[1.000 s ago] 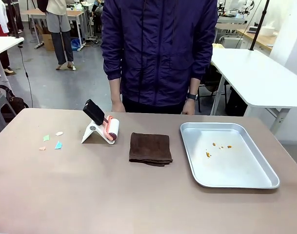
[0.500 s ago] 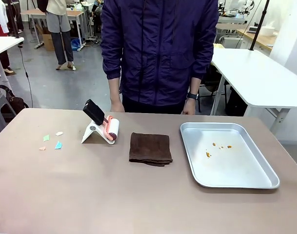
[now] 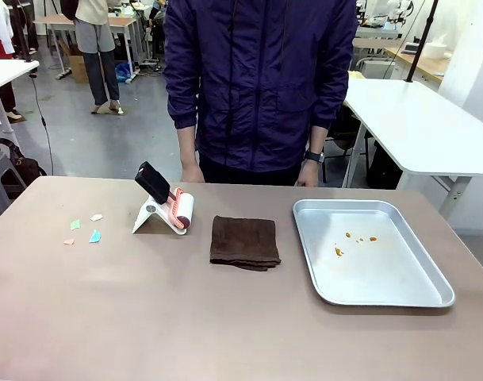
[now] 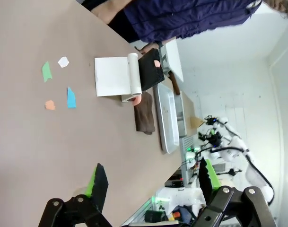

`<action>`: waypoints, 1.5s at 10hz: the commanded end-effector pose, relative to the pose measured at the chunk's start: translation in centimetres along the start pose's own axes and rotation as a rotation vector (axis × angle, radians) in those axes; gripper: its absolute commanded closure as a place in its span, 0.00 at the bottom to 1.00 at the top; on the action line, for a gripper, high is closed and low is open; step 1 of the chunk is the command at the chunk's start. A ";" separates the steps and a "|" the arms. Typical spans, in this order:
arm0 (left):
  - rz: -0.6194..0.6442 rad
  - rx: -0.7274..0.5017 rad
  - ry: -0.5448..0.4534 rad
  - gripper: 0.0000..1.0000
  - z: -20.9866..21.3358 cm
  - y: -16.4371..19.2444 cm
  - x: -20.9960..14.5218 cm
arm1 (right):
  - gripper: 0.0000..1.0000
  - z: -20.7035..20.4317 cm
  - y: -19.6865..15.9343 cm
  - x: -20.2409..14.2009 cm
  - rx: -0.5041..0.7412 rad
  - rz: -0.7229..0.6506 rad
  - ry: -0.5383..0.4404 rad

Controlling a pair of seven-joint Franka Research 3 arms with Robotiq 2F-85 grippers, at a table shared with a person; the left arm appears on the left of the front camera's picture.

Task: Clean the surface of the table.
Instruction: Hold the Lint Roller with your left hand and the towel with your right hand.

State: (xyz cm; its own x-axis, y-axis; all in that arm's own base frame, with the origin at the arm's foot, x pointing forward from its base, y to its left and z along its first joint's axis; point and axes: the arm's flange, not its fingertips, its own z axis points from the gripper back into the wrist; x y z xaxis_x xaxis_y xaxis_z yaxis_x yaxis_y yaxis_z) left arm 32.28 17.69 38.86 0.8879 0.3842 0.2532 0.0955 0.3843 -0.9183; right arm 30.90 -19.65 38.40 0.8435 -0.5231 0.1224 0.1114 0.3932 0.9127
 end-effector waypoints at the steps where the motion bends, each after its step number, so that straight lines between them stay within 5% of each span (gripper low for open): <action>1: -0.106 0.095 0.107 0.00 -1.3 -4.3 2.3 | 0.00 -2.9 5.7 -3.4 -0.081 0.106 0.005; 4: -0.175 0.215 0.276 0.00 -6.5 -10.6 4.8 | 0.00 -9.6 13.2 -5.8 -0.177 0.222 0.128; 7: -0.119 0.340 0.338 0.00 -13.0 -15.2 5.6 | 0.00 -18.5 19.4 -9.9 -0.272 0.311 0.230; 10: -0.123 0.521 0.369 0.00 -16.8 -14.2 7.6 | 0.00 -27.7 22.3 -14.0 -0.382 0.410 0.357; 15: -0.168 0.513 0.427 0.00 -17.2 -10.8 11.0 | 0.00 -36.8 19.9 -17.9 -0.562 0.448 0.444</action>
State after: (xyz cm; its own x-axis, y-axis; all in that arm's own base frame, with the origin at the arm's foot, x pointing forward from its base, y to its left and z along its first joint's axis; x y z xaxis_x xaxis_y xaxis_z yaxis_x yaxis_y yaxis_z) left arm 47.93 1.82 46.23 0.9908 -0.0115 0.1347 0.0887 0.8076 -0.5830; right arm 36.13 24.51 39.85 0.9827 0.0915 0.1608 -0.1610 0.8507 0.5003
